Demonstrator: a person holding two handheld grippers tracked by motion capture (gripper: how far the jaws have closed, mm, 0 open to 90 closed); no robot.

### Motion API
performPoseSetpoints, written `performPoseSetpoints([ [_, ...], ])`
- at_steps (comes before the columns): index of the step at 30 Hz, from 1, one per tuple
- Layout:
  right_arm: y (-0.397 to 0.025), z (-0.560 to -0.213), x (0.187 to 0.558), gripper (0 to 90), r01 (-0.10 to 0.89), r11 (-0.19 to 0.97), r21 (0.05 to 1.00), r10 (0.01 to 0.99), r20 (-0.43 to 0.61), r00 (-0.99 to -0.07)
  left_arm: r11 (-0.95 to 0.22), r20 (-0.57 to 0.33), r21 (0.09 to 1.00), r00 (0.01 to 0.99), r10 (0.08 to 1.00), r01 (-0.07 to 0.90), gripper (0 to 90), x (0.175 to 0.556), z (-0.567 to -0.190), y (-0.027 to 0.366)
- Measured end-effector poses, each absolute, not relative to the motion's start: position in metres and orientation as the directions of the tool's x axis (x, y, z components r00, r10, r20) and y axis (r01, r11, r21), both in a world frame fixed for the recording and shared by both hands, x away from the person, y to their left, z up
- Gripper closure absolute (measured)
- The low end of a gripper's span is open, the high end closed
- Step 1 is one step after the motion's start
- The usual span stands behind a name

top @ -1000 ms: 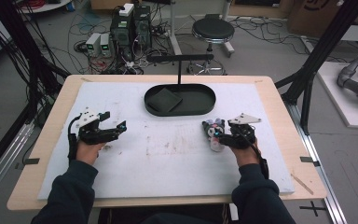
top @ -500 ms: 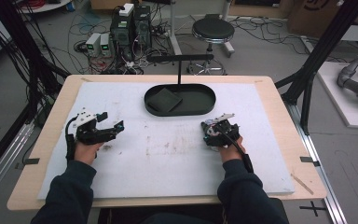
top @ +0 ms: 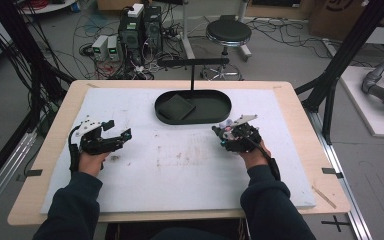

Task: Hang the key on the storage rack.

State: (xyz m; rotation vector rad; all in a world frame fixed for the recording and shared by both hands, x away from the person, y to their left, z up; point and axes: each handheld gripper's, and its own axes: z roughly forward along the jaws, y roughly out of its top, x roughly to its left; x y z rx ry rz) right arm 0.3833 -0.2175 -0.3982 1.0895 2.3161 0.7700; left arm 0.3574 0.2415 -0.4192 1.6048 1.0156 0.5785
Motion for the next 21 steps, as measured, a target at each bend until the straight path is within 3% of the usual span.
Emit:
performPoseSetpoints([
  [8,-0.223,-0.351,0.398,36.7,0.41,0.566,0.715,0.717,-0.182,-0.672,-0.029,-0.141,0.95,0.511,0.848,0.31,19.0,0.357,-0.419,0.243],
  [13,-0.222,-0.329,0.411,36.6,0.305,0.624,0.72,0.641,-0.248,-0.726,-0.027,-0.144,0.949,0.511,0.847,0.313,19.0,0.358,-0.419,0.243],
  [21,-0.228,-0.311,0.436,36.6,0.324,0.552,0.769,0.682,-0.192,-0.706,-0.028,-0.146,0.948,0.512,0.846,0.316,19.0,0.359,-0.42,0.243],
])
